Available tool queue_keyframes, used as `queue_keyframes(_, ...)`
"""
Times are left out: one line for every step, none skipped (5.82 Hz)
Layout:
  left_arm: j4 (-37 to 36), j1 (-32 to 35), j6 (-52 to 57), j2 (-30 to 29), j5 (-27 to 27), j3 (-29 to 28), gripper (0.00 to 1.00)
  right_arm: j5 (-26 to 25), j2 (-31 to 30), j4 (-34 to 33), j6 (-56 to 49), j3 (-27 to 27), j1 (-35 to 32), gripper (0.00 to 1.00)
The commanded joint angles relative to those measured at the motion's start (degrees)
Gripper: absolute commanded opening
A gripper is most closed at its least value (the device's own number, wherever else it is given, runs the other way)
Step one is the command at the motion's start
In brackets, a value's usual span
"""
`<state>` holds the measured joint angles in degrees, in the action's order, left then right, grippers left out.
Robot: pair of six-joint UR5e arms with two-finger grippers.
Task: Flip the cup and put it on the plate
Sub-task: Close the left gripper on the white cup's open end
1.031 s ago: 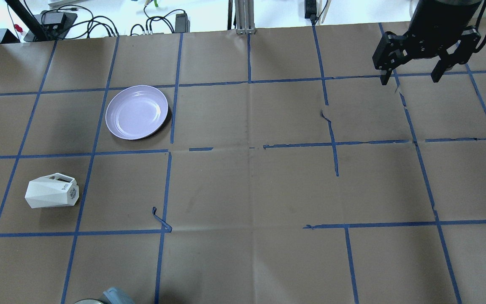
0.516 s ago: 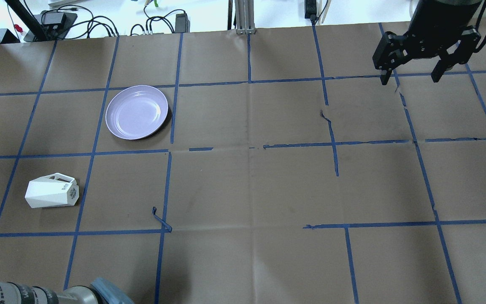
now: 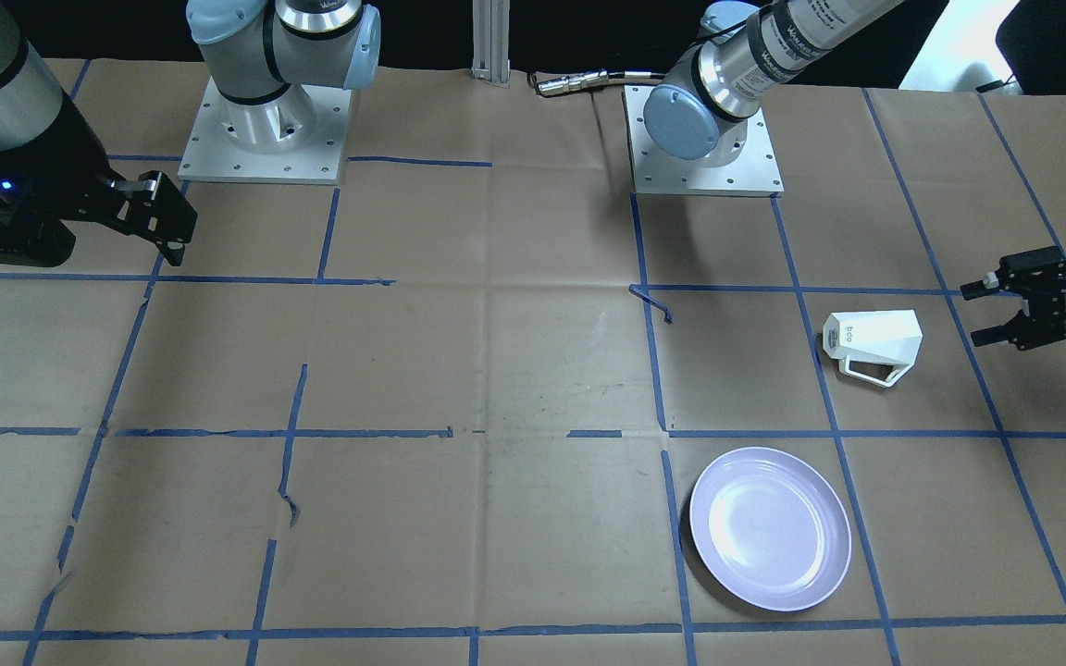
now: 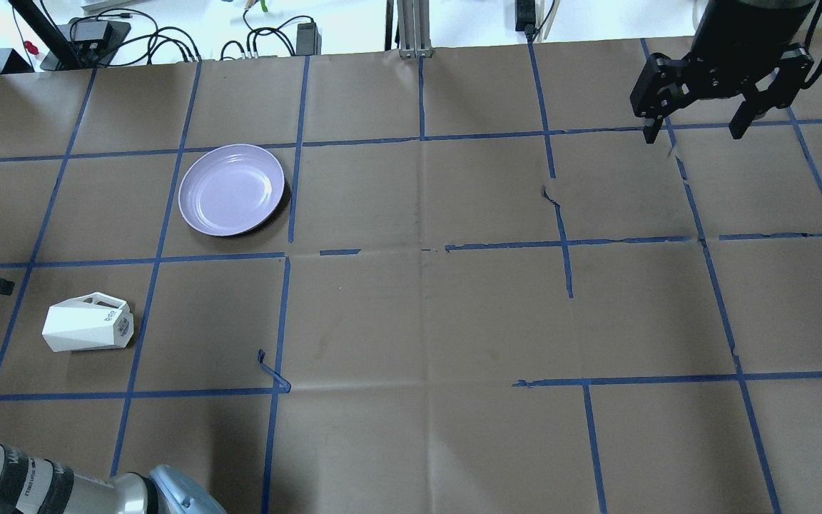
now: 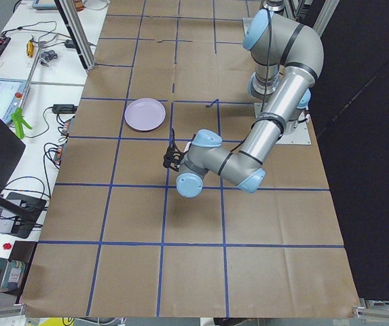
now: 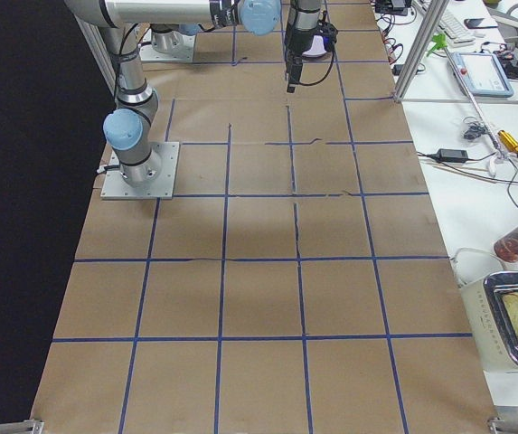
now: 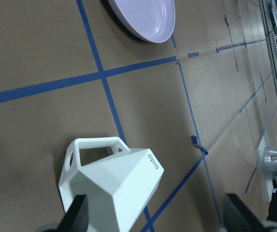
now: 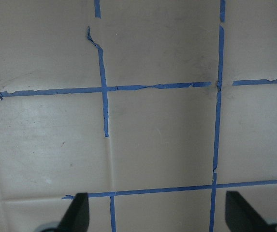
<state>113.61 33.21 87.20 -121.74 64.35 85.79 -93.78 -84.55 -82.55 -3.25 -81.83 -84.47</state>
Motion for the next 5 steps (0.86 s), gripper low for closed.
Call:
queue_keyframes(0.21, -0.07, 4.29, -6.47, -2.20, 0.00, 0.98, 0.00, 0.00, 0.02, 0.00, 0.00, 0.00, 1.00)
queue_keyframes(0.99, -0.16, 4.30, -8.24, -2.21, 0.08, 0.98, 0.00, 0.00, 0.02, 0.00, 0.00, 0.00, 1.00)
queue_keyframes(4.48, -0.16, 3.25, -8.34, -2.29, 0.08, 0.98, 0.00, 0.00, 0.02, 0.00, 0.00, 0.00, 1.00)
queue_keyframes(8.25, -0.16, 2.89, -8.43, -2.99, 0.17, 0.98, 0.00, 0.00, 0.02, 0.00, 0.00, 0.00, 1.00)
queue_keyframes(8.90, -0.16, 2.46, -8.52, -3.35, 0.17, 0.98, 0.00, 0.00, -0.06, 0.00, 0.00, 0.00, 1.00)
